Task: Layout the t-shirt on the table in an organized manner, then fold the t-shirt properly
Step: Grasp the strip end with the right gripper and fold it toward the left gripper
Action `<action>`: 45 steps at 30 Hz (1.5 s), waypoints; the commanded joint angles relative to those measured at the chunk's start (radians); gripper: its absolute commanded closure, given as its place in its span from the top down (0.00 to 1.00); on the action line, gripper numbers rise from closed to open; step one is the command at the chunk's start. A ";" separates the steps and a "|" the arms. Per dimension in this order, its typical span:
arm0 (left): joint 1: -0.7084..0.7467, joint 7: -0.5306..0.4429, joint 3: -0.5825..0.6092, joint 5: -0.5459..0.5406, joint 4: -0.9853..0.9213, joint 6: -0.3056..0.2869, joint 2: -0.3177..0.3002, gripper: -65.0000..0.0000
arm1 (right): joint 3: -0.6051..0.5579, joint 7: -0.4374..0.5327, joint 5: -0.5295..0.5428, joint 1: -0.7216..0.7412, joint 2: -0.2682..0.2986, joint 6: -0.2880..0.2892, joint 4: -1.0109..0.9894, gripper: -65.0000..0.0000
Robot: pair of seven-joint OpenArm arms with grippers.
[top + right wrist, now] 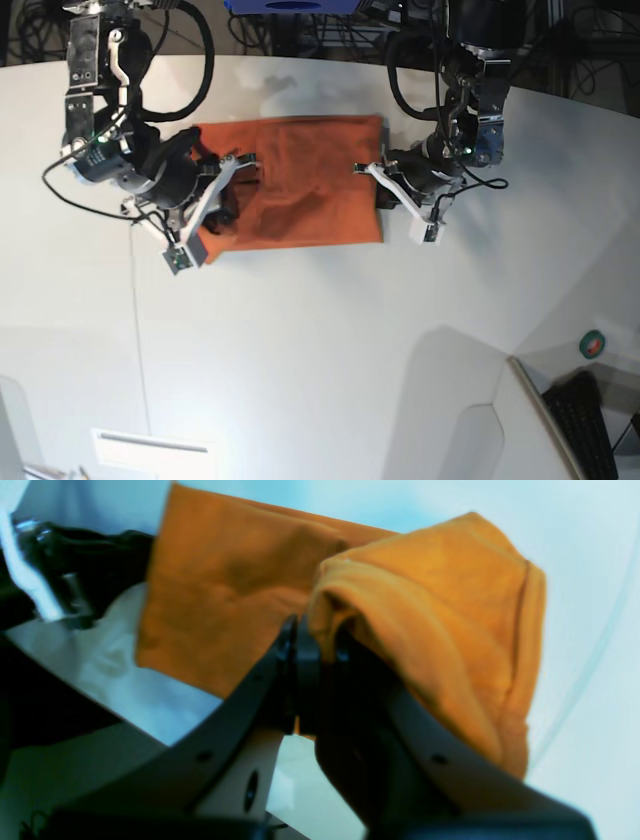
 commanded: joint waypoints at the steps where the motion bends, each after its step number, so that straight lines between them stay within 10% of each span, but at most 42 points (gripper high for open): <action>1: -0.007 0.004 -0.001 0.005 0.012 0.005 -0.014 0.00 | -0.025 0.021 0.015 0.009 -0.003 -0.010 0.021 0.00; 11: 0.004 0.004 0.003 0.019 0.012 0.005 -0.029 0.00 | -0.261 0.151 0.015 -0.014 0.004 -0.205 0.017 0.00; 45: 0.006 0.004 0.003 0.142 0.016 0.005 -0.011 0.00 | -0.430 0.208 0.015 0.023 -0.051 -0.262 -0.105 0.00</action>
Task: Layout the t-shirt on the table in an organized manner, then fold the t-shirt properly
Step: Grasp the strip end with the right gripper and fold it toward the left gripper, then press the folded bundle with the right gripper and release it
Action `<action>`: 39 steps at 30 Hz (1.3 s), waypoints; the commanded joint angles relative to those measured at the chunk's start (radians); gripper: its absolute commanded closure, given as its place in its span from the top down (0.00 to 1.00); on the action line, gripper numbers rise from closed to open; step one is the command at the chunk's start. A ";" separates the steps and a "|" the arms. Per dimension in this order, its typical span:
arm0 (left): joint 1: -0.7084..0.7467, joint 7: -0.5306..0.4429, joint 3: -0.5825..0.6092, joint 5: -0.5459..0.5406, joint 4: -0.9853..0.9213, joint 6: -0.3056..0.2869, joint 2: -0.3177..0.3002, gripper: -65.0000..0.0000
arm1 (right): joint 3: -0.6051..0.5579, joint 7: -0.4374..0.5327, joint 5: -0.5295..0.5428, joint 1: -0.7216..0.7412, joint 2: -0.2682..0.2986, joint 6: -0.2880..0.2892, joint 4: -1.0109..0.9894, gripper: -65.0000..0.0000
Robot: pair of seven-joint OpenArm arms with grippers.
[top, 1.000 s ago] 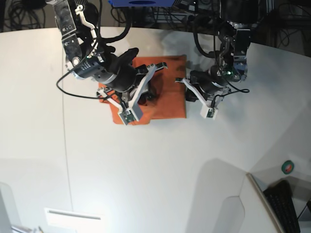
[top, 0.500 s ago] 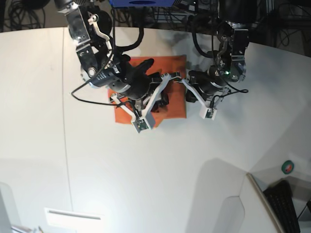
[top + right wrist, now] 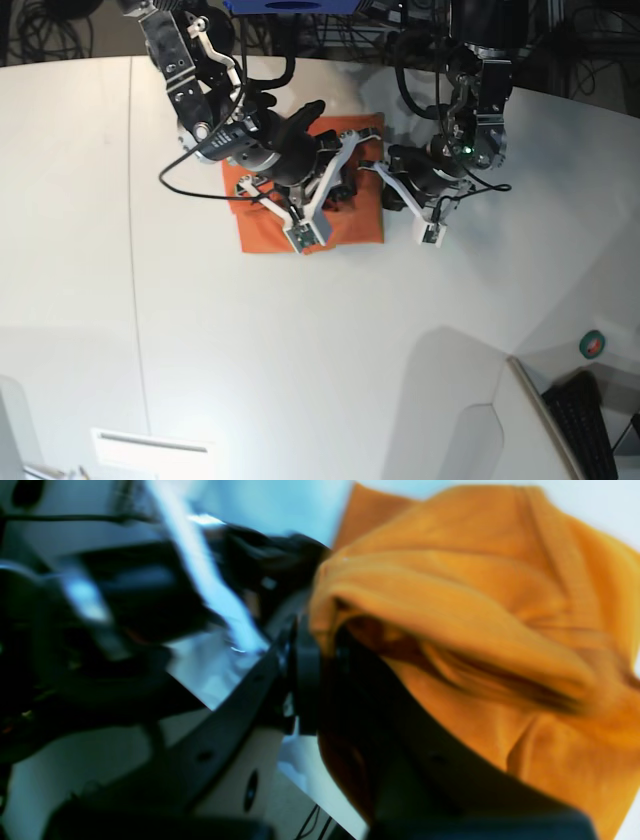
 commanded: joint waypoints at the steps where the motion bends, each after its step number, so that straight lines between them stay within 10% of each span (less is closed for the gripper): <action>1: -0.002 0.030 0.000 0.016 0.005 0.008 -0.004 0.00 | -0.012 0.019 0.015 0.013 -0.004 0.006 0.016 0.00; 14: 0.055 0.032 -0.021 0.014 0.085 0.008 -0.012 0.00 | -0.015 0.053 0.015 0.059 -0.007 0.006 -0.049 0.00; 29: 0.333 0.032 -0.385 0.008 0.268 0.000 -0.085 0.00 | -0.016 0.096 0.014 0.095 -0.001 -0.027 -0.111 0.00; 39: 0.356 0.091 -0.630 -0.218 0.268 -0.232 -0.087 0.00 | -0.018 0.096 0.014 0.092 0.000 -0.056 -0.113 0.00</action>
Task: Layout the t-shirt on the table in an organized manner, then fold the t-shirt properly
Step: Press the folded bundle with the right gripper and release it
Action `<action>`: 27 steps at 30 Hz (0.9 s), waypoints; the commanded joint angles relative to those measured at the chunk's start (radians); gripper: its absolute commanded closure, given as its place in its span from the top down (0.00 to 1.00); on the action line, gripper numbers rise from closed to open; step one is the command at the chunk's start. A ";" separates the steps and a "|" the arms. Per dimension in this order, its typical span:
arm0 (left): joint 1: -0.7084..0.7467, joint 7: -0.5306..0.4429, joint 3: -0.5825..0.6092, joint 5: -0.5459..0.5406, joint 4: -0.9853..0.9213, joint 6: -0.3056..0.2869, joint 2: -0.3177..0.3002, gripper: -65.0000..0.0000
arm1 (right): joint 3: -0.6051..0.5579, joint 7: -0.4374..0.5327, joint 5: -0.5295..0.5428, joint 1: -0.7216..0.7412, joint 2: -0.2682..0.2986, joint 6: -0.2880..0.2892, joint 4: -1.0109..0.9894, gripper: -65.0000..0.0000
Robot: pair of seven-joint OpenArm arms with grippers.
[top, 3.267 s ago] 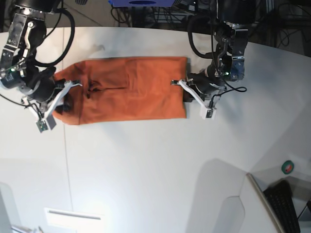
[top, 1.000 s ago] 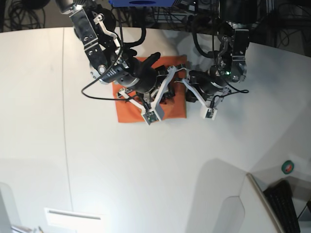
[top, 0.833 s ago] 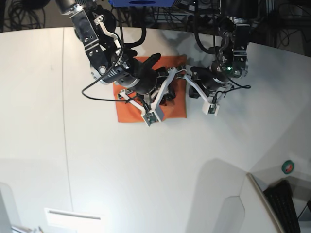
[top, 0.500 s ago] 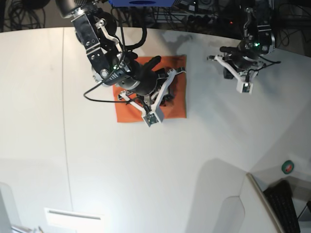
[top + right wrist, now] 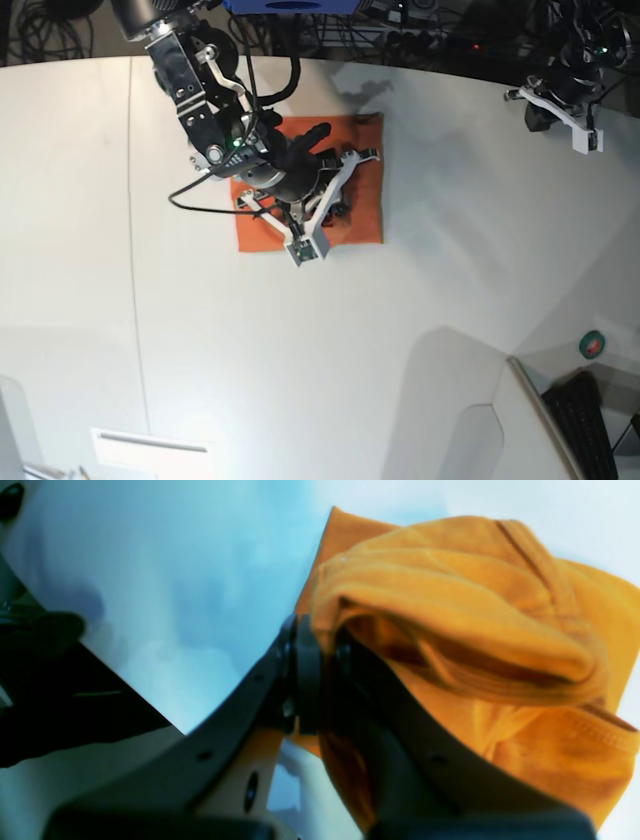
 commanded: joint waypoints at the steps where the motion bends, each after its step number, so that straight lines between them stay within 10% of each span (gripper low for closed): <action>1: 0.000 -0.008 -0.004 -0.011 0.019 -0.014 -0.009 0.00 | -0.002 0.021 0.007 0.008 -0.010 0.000 0.014 0.00; 12: -0.005 -0.008 0.003 -0.008 0.010 -0.014 -0.009 0.00 | -0.002 0.021 0.007 0.008 -0.019 0.000 -0.071 0.00; 17: -0.007 -0.008 0.004 -0.008 0.010 -0.014 -0.009 0.00 | -0.004 0.021 0.009 0.013 -0.036 0.000 -0.071 0.41; 27: -0.007 -0.008 -0.001 -0.008 0.010 -0.014 -0.009 0.00 | -0.203 0.021 0.007 0.094 -0.039 -0.001 -0.113 0.45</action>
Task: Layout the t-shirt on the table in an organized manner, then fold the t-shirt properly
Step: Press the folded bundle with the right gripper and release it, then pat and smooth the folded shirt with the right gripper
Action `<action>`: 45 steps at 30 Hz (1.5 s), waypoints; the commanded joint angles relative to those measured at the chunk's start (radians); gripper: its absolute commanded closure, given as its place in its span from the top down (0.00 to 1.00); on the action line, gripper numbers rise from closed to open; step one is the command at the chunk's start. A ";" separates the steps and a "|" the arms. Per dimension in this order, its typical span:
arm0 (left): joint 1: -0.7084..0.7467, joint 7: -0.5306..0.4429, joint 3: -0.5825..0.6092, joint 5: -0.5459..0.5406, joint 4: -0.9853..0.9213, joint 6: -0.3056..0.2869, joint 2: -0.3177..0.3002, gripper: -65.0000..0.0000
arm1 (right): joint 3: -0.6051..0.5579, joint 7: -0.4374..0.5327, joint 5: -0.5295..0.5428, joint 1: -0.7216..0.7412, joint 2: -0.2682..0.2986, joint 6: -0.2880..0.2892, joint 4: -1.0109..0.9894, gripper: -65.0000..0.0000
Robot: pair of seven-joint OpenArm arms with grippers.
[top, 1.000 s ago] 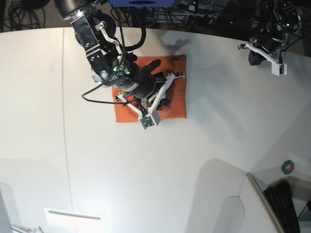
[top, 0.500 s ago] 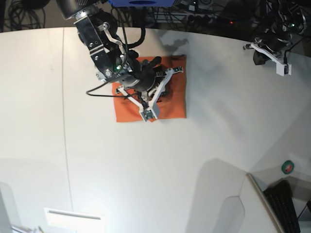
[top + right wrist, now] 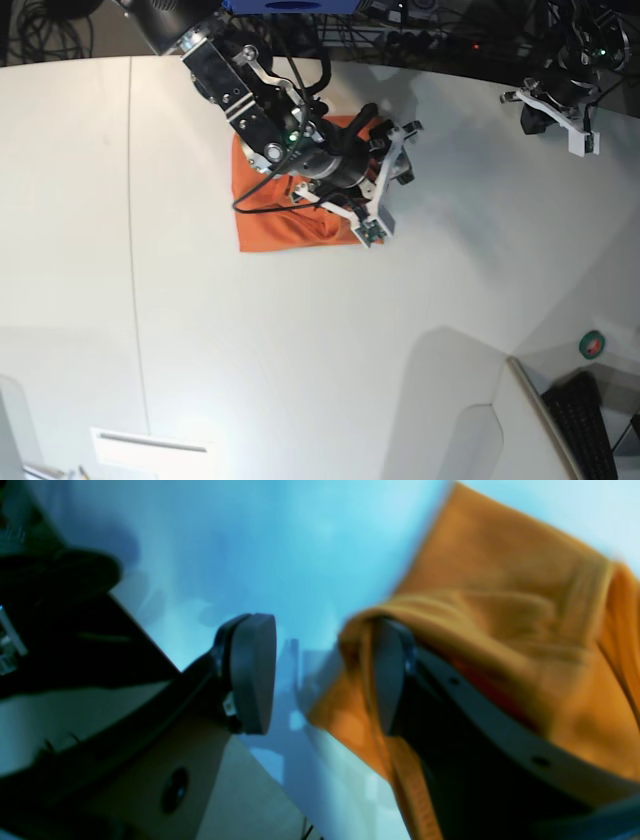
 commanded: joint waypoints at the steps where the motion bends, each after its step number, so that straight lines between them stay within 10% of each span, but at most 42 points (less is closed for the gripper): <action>1: 0.001 -0.012 -0.009 -0.008 0.013 -0.003 -0.014 0.00 | -0.020 0.016 0.007 0.023 -0.012 0.006 0.000 0.45; 6: 0.001 -0.012 -0.010 -0.008 0.013 -0.003 -0.015 0.00 | -0.197 0.011 0.007 0.105 -0.009 0.001 0.020 0.45; 11: 0.001 -0.014 -0.010 -0.008 -0.003 -0.003 -0.040 0.00 | -0.230 0.011 0.007 0.108 0.084 -0.157 0.250 0.44; 16: 0.001 -0.020 -0.012 -0.012 -0.039 -0.003 -0.064 0.00 | -0.206 0.010 0.007 0.060 0.224 -0.290 0.393 0.00; 21: 0.001 -0.020 -0.012 -0.012 -0.038 -0.003 -0.063 0.00 | -0.118 0.011 0.007 -0.026 0.267 -0.347 0.384 0.00; 39: -0.023 -0.015 -0.010 -0.012 -0.039 -0.003 -0.057 0.00 | -0.120 0.018 0.008 0.237 -0.040 -0.344 -0.140 0.00; 45: -0.025 -0.015 -0.010 -0.012 -0.038 -0.003 -0.063 0.00 | -0.224 0.085 0.013 0.359 -0.044 -0.343 -0.221 0.00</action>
